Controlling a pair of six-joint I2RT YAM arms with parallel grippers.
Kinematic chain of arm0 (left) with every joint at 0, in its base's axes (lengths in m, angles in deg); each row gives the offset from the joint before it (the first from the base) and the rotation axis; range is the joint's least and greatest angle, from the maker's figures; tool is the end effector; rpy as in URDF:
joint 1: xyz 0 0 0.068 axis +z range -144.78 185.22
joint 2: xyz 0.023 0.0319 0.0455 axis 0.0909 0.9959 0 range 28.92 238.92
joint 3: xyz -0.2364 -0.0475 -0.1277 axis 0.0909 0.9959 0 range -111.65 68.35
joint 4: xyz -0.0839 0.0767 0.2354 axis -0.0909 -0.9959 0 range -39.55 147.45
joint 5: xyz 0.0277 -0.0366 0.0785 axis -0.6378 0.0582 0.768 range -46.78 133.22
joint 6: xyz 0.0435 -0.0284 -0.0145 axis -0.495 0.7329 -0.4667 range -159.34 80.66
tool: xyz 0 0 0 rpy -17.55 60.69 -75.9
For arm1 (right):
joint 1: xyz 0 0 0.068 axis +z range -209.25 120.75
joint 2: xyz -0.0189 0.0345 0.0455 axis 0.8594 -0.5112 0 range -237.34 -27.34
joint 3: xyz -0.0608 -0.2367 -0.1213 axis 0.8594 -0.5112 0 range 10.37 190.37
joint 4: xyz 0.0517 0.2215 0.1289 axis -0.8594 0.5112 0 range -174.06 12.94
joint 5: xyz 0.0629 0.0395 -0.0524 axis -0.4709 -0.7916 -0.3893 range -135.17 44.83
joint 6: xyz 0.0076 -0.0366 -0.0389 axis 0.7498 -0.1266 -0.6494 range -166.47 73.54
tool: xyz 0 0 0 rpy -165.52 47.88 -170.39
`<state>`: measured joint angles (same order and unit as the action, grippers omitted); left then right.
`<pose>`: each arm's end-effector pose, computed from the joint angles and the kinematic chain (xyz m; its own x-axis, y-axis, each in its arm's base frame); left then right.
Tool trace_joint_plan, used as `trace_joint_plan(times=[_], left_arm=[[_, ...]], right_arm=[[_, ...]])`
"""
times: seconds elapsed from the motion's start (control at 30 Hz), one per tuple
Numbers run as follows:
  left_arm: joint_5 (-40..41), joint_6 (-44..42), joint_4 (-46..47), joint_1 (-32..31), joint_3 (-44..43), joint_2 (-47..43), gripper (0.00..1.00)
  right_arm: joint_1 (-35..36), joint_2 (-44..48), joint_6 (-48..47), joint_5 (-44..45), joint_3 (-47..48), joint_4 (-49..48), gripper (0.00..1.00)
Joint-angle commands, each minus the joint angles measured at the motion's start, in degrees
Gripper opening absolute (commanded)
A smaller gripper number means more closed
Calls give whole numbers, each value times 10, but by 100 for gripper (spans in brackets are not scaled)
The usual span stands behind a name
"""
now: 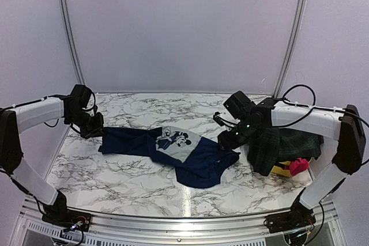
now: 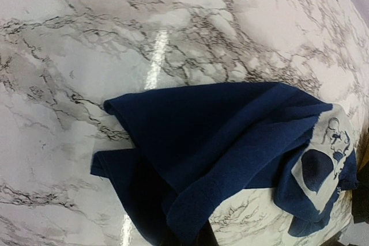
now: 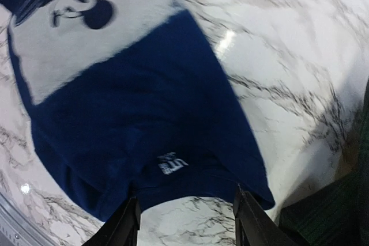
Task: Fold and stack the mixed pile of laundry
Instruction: Flatten out the crumpled T-shirt at the center of the board.
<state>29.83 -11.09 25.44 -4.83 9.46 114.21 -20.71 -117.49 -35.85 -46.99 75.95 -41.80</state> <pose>0.2952 -0.0607 0.2289 -0.8757 -0.3125 -0.3682 -0.1422 0.8954 -0.4218 0.2429 0.1950 0.2295 -0.8232 -0.4205 -0.3814 -0.4893 0.8662 0.1012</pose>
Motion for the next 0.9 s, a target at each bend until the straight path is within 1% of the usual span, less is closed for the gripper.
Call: trace_joint_plan(times=[0.0,0.17,0.3,0.43,0.53,0.67,0.77,0.8,0.83,0.87], left_arm=[[44,28,-14,22,-20,34,0],[44,35,-14,35,-36,72,0],[31,37,-13,44,-37,90,0],[24,32,-12,47,-37,96,0],[19,28,-11,48,-37,95,0],[18,24,-10,48,-35,86,0],[21,23,-10,49,-33,83,0],[22,22,-10,50,-32,84,0],[22,21,-9,51,-32,86,0],[24,21,-9,52,-32,87,0]], right_arm=[[90,12,-60,-28,25,-15,50],[161,-16,-59,-66,7,-44,46],[200,-57,-60,-74,34,-63,46],[227,-139,-61,-53,86,-68,48],[235,-199,-53,-14,134,-51,53],[236,-251,-40,14,186,-30,57],[237,-286,-41,54,212,-8,58],[238,-297,-44,62,220,1,55],[238,-308,-49,67,228,10,50],[239,-315,-54,66,235,20,44]])
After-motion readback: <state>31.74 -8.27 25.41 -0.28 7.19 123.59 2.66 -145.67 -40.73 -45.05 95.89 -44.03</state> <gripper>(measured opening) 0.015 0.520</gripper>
